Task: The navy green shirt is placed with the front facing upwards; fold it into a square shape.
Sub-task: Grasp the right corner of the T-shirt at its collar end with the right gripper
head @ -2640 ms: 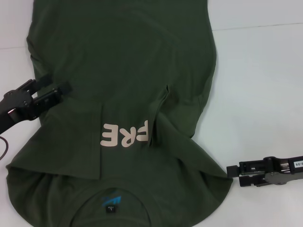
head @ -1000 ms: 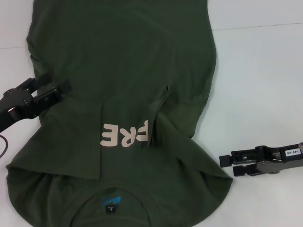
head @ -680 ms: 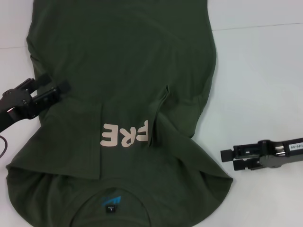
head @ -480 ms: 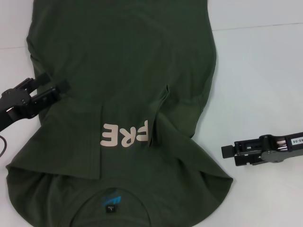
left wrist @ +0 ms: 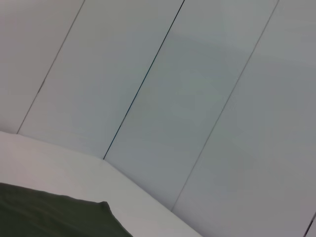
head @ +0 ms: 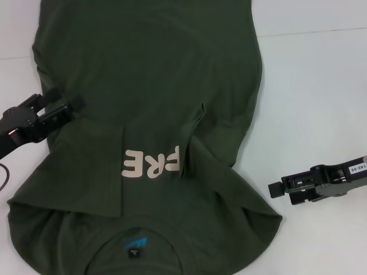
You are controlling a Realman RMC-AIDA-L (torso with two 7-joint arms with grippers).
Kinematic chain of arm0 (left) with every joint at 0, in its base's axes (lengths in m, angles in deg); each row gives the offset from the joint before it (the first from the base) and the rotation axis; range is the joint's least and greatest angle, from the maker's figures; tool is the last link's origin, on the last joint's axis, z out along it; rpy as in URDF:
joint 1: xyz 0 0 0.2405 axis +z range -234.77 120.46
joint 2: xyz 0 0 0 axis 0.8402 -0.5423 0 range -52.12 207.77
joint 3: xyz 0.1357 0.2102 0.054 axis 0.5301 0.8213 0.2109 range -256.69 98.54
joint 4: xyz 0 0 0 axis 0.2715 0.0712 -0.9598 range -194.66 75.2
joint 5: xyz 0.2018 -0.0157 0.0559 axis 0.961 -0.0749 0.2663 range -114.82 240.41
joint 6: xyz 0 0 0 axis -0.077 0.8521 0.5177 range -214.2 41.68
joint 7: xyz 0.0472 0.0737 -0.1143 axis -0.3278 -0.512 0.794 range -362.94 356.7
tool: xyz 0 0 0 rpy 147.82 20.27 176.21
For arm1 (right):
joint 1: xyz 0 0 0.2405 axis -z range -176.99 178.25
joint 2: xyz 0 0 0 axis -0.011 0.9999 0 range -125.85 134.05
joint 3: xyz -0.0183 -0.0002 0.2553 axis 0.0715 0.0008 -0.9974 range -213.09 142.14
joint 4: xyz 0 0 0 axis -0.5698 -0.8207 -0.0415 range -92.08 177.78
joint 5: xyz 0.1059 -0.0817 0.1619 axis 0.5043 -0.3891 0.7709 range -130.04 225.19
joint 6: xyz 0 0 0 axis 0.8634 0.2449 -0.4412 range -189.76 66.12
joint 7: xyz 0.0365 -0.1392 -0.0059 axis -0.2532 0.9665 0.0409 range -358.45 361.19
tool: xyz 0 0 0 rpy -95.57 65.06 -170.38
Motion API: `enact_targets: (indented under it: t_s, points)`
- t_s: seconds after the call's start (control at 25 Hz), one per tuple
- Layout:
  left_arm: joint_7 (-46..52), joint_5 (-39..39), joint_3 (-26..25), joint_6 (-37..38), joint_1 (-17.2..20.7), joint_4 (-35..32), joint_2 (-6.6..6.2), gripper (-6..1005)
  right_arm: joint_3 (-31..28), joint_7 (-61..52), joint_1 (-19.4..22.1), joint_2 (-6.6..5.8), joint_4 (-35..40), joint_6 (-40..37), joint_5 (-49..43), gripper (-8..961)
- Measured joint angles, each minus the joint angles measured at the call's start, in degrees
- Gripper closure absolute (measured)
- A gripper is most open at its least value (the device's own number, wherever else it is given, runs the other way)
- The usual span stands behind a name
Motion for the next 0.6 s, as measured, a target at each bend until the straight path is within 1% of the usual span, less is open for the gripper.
enact_targets:
  t_s: [0.32,0.6]
  points:
    - [-0.25,-0.61,-0.08,0.00,0.03,0.23,0.00,96,3.50,-1.62,0.25,0.14,-0.34,1.98,-0.26,16]
    - [-0.29,-0.61,-0.09,0.01,-0.01,0.25,0.00,96,3.97,-1.69,-0.18,1.10,-0.38,2.85,-2.40,20]
